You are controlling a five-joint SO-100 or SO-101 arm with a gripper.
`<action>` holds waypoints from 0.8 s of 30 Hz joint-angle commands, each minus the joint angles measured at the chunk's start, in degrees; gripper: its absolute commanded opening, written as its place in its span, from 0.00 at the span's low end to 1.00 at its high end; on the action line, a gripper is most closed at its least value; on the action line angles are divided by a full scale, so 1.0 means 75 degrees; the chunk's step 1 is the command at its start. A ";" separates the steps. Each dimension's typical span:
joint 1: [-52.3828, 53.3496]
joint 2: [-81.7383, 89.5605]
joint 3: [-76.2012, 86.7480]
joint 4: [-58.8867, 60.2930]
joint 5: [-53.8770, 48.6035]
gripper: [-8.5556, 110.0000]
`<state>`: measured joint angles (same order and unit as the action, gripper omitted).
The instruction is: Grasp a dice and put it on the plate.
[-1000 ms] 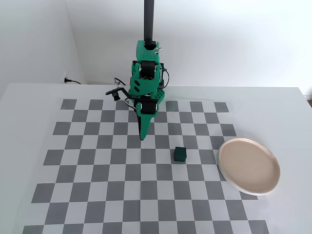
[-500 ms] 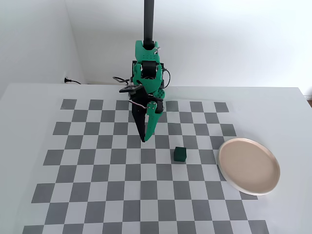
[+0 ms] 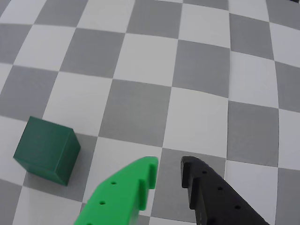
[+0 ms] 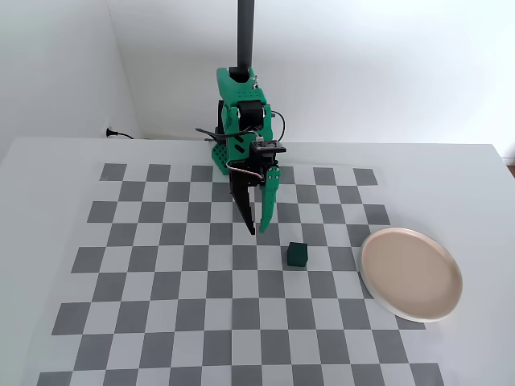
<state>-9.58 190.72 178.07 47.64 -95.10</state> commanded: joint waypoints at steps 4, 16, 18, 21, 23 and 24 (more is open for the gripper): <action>-0.0750 0.0023 -0.0938 0.0645 -0.0434 0.20; -0.1605 -0.0785 -0.1887 0.0480 -0.0680 0.23; -0.1641 -0.1605 -0.2367 0.0316 -0.0574 0.23; -0.1723 -0.2930 -0.3258 0.0199 -0.0305 0.23; -0.1770 -0.3691 -0.3762 0.0129 -0.0176 0.23; -0.1793 -0.4020 -0.3973 0.0094 -0.0129 0.23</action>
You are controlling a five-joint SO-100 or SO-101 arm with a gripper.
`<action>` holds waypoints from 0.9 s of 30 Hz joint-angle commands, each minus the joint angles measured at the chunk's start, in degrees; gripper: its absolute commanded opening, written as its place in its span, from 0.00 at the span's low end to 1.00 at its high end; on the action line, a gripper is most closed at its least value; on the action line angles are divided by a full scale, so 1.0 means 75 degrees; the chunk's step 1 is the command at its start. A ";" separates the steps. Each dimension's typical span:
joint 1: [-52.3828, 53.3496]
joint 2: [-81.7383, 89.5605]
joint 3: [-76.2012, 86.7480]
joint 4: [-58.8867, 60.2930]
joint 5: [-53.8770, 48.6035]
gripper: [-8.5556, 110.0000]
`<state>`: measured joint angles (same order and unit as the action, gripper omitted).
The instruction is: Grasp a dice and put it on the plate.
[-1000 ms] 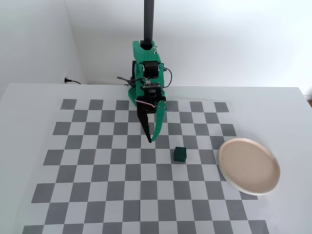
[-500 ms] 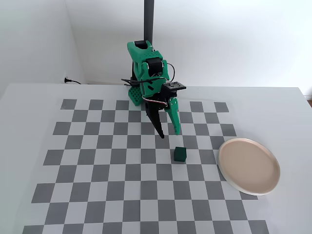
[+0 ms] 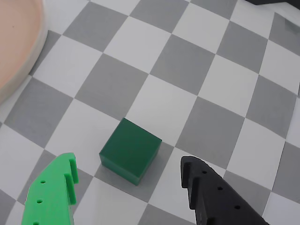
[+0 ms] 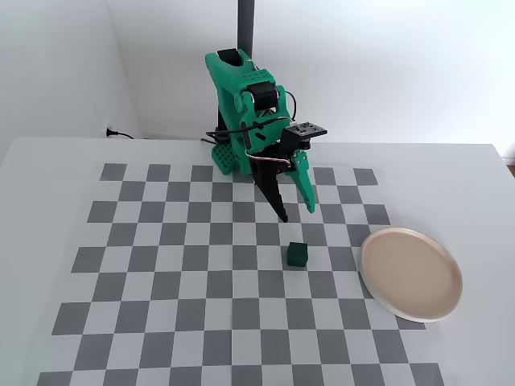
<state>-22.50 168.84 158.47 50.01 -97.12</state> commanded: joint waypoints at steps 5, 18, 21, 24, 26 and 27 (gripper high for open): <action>-0.0211 -0.2566 -0.2285 -0.0328 0.0363 0.23; -0.0352 -0.5555 -0.3457 -0.0867 0.0773 0.26; -0.0293 -0.6000 -0.3516 -0.1113 0.0809 0.27; -0.0246 -0.6340 -0.3527 -0.1289 0.0844 0.27; -0.0211 -0.6504 -0.3527 -0.1359 0.0844 0.27; -0.0188 -0.6563 -0.3527 -0.1395 0.0855 0.28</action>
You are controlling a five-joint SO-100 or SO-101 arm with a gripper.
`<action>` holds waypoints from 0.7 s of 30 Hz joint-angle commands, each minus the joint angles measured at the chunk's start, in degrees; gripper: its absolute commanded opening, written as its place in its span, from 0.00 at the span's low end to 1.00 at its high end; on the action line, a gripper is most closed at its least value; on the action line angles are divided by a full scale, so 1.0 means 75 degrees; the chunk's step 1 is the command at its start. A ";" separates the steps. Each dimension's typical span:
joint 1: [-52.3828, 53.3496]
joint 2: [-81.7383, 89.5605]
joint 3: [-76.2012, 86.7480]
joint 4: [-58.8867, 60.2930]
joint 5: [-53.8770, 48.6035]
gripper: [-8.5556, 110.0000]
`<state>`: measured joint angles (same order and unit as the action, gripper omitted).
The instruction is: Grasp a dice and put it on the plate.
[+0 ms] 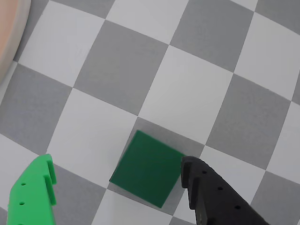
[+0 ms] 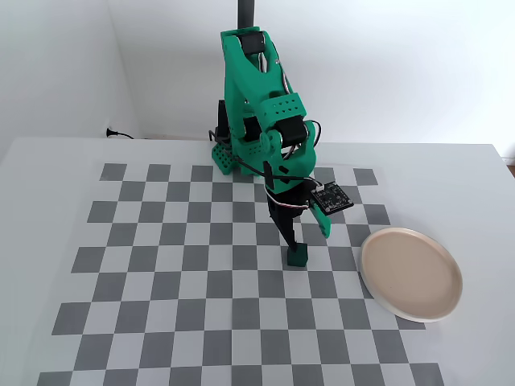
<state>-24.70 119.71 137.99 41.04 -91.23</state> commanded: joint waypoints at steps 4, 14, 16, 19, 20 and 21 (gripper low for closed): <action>0.0176 -0.0328 -0.0797 -0.0305 0.0070 0.28; 0.0434 -0.0469 -0.0797 -0.0398 -0.0152 0.29; 0.0469 -0.0539 -0.0797 -0.0398 -0.0199 0.28; 0.0504 -0.0738 -0.0797 -0.0457 -0.0246 0.28; 0.0504 -0.0820 -0.0797 -0.0480 -0.0258 0.28; 0.0504 -0.0914 -0.0797 -0.0504 -0.0258 0.28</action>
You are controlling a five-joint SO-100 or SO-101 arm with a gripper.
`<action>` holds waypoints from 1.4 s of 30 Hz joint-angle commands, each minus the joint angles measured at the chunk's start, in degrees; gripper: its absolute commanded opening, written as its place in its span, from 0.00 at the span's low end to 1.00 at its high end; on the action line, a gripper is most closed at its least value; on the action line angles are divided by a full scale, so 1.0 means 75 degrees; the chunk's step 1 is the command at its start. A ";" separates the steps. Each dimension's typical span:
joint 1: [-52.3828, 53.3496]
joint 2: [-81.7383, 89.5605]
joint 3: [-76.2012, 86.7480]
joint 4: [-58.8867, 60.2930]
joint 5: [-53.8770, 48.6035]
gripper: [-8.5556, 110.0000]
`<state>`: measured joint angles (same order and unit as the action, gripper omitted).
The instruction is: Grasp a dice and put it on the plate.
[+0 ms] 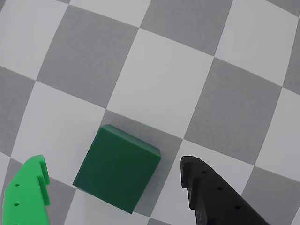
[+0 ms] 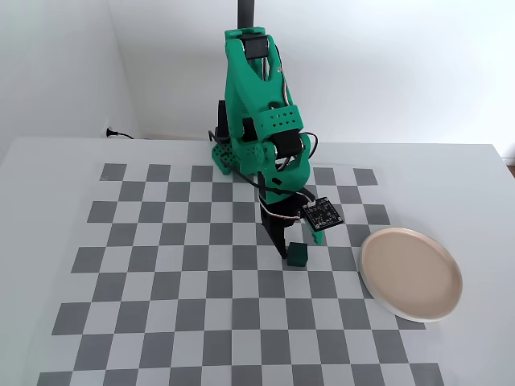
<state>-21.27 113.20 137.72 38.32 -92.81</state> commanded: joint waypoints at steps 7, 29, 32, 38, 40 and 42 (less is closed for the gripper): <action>-0.0023 -0.0668 -0.0750 -0.0410 -0.0105 0.28; -0.0211 -0.0937 -0.0750 -0.0598 -0.0176 0.04; -0.0223 -0.0891 -0.0750 -0.0609 -0.0223 0.04; -0.0363 -0.0047 -0.0773 -0.0469 -0.0422 0.04; -0.0492 0.0316 -0.0949 -0.0129 -0.0445 0.04; -0.0645 0.0633 -0.1184 0.0246 -0.0434 0.04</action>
<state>-24.35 110.30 137.46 37.09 -95.45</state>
